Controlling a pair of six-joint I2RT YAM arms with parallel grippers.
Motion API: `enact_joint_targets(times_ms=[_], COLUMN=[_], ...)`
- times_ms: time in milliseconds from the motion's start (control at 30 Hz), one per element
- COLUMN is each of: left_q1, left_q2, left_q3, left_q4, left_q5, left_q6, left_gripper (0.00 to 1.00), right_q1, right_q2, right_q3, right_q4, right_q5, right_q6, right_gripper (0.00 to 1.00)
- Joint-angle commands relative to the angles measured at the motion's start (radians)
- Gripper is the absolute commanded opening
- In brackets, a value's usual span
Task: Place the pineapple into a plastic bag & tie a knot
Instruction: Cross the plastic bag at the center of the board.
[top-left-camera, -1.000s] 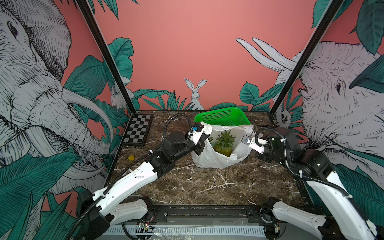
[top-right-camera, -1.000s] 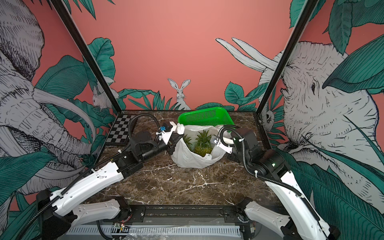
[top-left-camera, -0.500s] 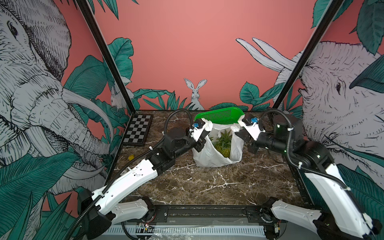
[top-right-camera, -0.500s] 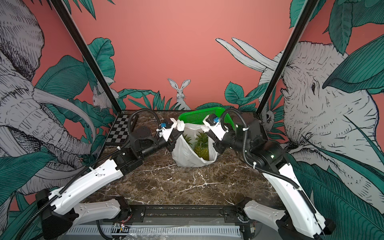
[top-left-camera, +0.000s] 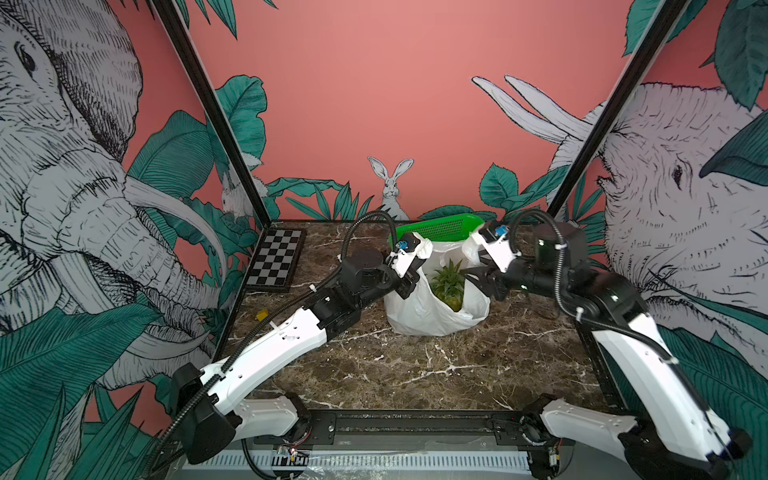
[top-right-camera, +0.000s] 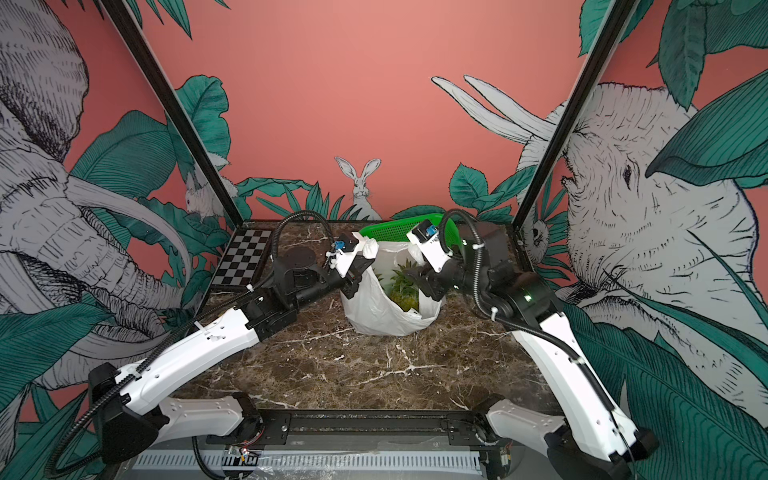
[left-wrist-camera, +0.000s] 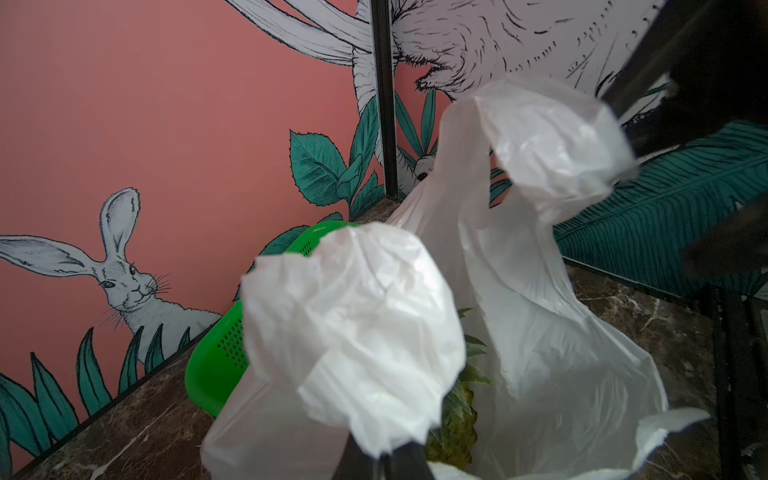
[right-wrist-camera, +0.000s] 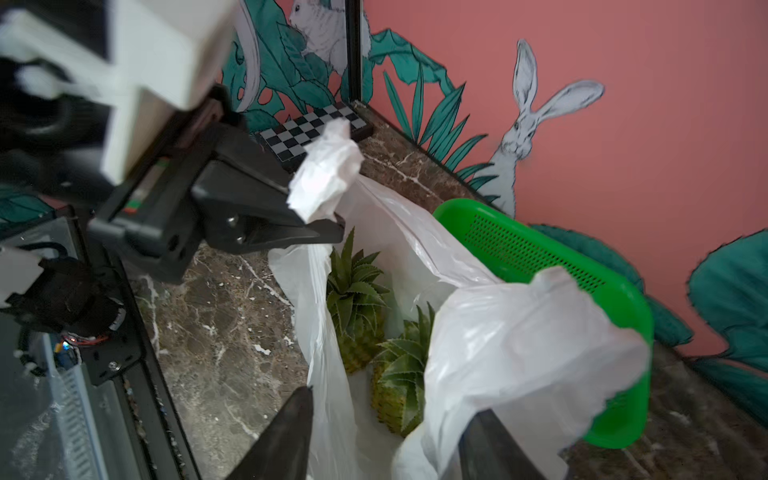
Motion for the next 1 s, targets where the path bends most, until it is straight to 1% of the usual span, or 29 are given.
enact_joint_targets(times_ms=[0,67,100,167,200,300,333,400,467,567,733,833,967], left_q1=[0.009,0.014,0.015,0.017,0.019,0.023,0.025,0.029,0.033,0.038,0.046,0.050,0.056], left_q2=[-0.004,-0.001,-0.001,-0.002,-0.004,-0.008,-0.010,-0.014,-0.018,-0.021,-0.030,-0.039,-0.047], left_q3=[0.036,0.038,0.039,0.036,0.034,0.038,0.039,0.037,0.037,0.036,0.036,0.030,0.022], left_q4=[0.002,0.000,-0.004,-0.004,-0.007,-0.017,-0.022,-0.029,-0.035,-0.038,-0.047,-0.052,-0.055], left_q5=[0.011,0.014,0.018,0.025,0.028,0.040,0.045,0.053,0.062,0.073,0.089,0.095,0.102], left_q6=[-0.001,-0.002,0.000,0.002,0.004,0.010,0.014,0.023,0.026,0.029,0.033,0.036,0.041], left_gripper=[0.00,0.00,0.00,0.00,0.00,0.00,0.00,0.00,0.00,0.00,0.00,0.00,0.00], right_q1=[0.000,0.001,0.001,0.001,0.000,0.001,0.001,0.000,-0.003,-0.025,-0.063,-0.087,-0.094], right_q2=[-0.083,-0.103,-0.112,-0.128,-0.134,-0.121,-0.120,-0.127,-0.131,-0.105,-0.025,0.023,0.073], right_q3=[0.068,0.117,0.132,0.116,0.098,0.089,0.083,0.057,0.037,0.019,0.035,0.064,0.094], right_q4=[-0.123,-0.199,-0.230,-0.255,-0.247,-0.270,-0.273,-0.260,-0.251,-0.215,-0.135,-0.136,-0.143], right_q5=[0.077,0.149,0.193,0.250,0.270,0.259,0.280,0.362,0.407,0.409,0.306,0.239,0.172], right_q6=[-0.228,-0.341,-0.411,-0.568,-0.626,-0.784,-0.824,-0.918,-0.989,-1.048,-1.059,-1.060,-1.070], right_gripper=[0.60,0.65,0.69,0.78,0.81,0.84,0.86,0.87,0.88,0.88,0.87,0.87,0.86])
